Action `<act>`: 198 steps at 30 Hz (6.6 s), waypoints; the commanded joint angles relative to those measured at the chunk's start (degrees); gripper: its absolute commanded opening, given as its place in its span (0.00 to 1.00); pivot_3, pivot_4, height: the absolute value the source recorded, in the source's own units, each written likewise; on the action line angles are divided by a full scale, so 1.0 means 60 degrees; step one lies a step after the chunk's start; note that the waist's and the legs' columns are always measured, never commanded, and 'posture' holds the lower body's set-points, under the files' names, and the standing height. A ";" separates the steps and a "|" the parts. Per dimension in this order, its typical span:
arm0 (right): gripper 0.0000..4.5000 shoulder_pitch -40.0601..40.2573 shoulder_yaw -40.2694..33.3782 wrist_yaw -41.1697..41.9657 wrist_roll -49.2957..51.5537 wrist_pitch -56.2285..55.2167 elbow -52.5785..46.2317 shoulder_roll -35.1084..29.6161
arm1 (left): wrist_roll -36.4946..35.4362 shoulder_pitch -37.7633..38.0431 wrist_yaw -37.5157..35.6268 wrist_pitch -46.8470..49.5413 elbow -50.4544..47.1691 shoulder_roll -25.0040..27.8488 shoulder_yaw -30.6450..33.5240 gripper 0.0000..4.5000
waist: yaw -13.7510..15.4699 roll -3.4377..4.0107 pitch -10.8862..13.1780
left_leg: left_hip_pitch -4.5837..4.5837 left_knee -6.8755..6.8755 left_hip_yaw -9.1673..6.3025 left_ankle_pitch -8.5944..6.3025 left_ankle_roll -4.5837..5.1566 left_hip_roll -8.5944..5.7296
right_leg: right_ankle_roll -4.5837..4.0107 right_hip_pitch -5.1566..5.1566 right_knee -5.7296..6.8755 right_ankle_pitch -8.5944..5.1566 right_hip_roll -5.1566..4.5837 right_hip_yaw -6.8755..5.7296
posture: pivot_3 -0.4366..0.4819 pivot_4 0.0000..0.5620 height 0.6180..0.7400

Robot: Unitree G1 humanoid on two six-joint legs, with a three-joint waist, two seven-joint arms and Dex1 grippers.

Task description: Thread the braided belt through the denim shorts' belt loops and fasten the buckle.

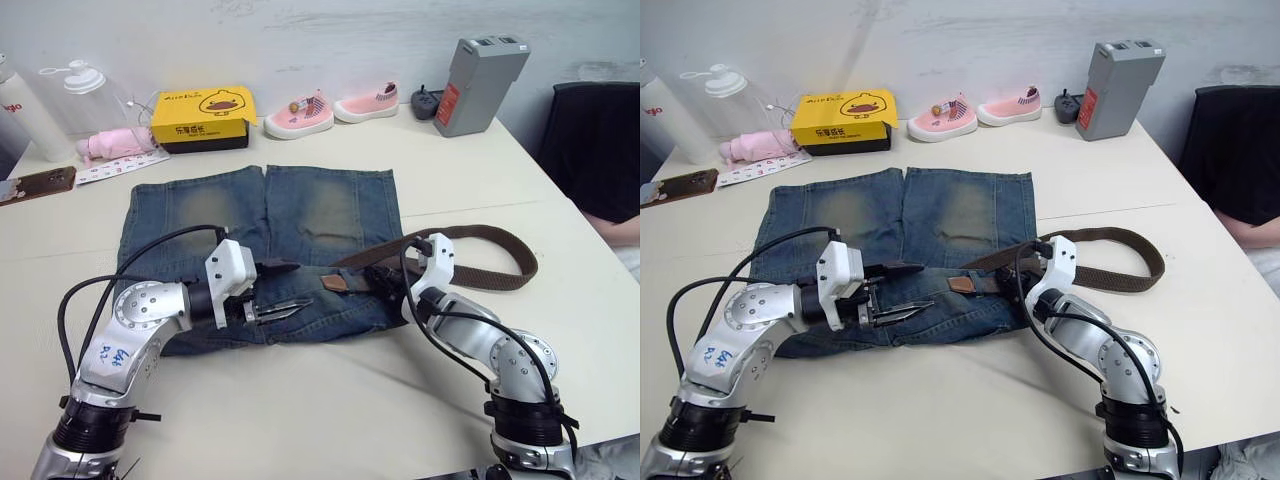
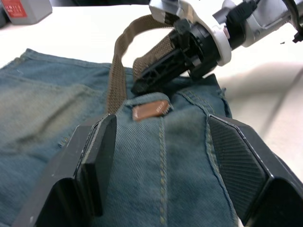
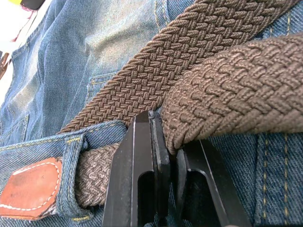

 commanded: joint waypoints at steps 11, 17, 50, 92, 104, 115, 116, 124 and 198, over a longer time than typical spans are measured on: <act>0.00 -0.0088 0.0086 0.0433 0.0176 -0.0030 -0.0623 0.0635 | 0.1381 -0.1869 -0.0886 -0.1734 0.2204 -0.0583 -0.1339 0.75 | -0.0063 0.0004 -0.0003 | -0.0005 -0.0009 0.0005 0.0004 -0.0008 -0.0001 | 0.0003 -0.0025 0.0008 0.0002 0.0000 0.0008 | 0.48 0.27 0.15; 0.00 -0.0037 0.0037 0.0584 0.0160 -0.0114 -0.0930 0.0732 | 0.2257 -0.2408 -0.0664 -0.2485 0.3232 -0.0998 -0.1720 0.75 | 0.0017 0.0003 -0.0004 | -0.0029 0.0002 0.0004 0.0014 -0.0023 -0.0013 | 0.0005 -0.0053 0.0021 0.0004 -0.0009 0.0013 | 0.48 0.27 0.15; 0.00 0.0025 -0.0116 0.0362 0.0424 -0.0128 -0.0933 0.0570 | 0.4548 -0.1718 -0.0406 -0.7496 0.3837 -0.0153 -0.1663 0.00 | 0.0001 0.0003 -0.0004 | -0.0032 0.0002 0.0004 0.0017 -0.0019 -0.0024 | 0.0010 -0.0059 0.0034 0.0007 -0.0022 0.0015 | 0.48 0.27 0.15; 0.01 0.2258 0.1674 0.8371 -1.2140 -0.4788 -0.0578 -0.6249 | 0.3824 -0.0150 -0.0394 -0.6502 0.1280 0.1097 -0.0743 0.00 | 0.0788 0.0012 0.0013 | -0.0036 0.0060 -0.0001 0.0015 0.0046 -0.0098 | 0.0083 0.0047 -0.0065 0.0046 -0.0040 -0.0030 | 0.48 0.27 0.15; 0.11 0.2961 0.0836 0.8811 -1.1813 -0.4540 -0.0800 -0.6034 | 0.4048 -0.0355 0.0039 -0.6893 0.1237 0.0583 -0.0880 0.00 | 0.0924 0.0005 0.0009 | -0.0046 0.0106 0.0003 -0.0007 0.0097 -0.0147 | 0.0052 0.0051 -0.0031 0.0027 -0.0063 -0.0006 | 0.48 0.27 0.15; 1.00 0.1535 -0.3136 0.9788 -0.5034 0.0699 -0.3360 -0.4807 | 0.4712 -0.0172 0.1264 -0.8151 0.1408 0.0306 -0.0459 0.00 | 0.0741 0.0027 0.0022 | -0.0044 0.0094 0.0014 -0.0006 0.0093 -0.0125 | 0.0051 0.0047 -0.0041 0.0026 -0.0059 0.0002 | 0.48 0.27 0.15; 1.00 0.1166 -0.3335 0.9188 -0.3107 0.1687 -0.3261 -0.4623 | 0.4825 -0.0139 0.1374 -0.8309 0.1439 0.0284 -0.0458 0.00 | 0.0729 0.0027 0.0022 | -0.0043 0.0092 0.0015 -0.0006 0.0093 -0.0114 | 0.0052 0.0047 -0.0045 0.0027 -0.0062 0.0004 | 0.48 0.27 0.15; 1.00 0.1217 -0.0438 0.2646 0.6559 0.0206 -0.2254 -0.4926 | 0.5325 -0.0065 0.1835 -0.8946 0.1619 0.0204 -0.0557 0.00 | 0.0781 0.0013 0.0020 | -0.0096 0.0132 0.0010 -0.0031 0.0058 -0.0040 | -0.0001 0.0000 -0.0017 0.0001 -0.0067 0.0017 | 0.48 0.27 0.15; 0.00 -0.0060 0.0439 0.1466 0.0258 -0.2693 -0.1186 -0.0909 | -0.0449 0.2308 0.0934 -0.0558 -0.1487 0.0320 0.1016 0.75 | 0.0247 0.0034 -0.0010 | -0.0088 0.0087 0.0018 -0.0012 0.0027 -0.0036 | -0.0002 -0.0088 0.0071 0.0003 -0.0027 0.0033 | 0.48 0.27 0.15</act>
